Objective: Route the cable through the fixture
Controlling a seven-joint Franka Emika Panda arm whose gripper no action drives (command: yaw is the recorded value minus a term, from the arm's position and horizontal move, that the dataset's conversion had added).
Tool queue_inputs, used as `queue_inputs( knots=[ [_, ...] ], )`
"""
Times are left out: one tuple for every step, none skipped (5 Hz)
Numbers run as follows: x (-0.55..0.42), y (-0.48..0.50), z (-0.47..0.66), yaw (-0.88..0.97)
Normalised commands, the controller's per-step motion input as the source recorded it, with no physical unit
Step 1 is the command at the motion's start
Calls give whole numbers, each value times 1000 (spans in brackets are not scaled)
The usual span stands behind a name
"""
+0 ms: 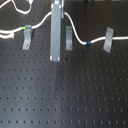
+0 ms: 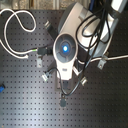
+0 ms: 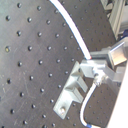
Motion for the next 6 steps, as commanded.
queue_inputs(
  knots=[
    [209, 481, 229, 371],
    [93, 178, 349, 317],
    [-9, -8, 97, -80],
    [-306, -35, 70, -114],
    [-356, -57, 47, -154],
    [31, 177, 191, 0]
  ],
)
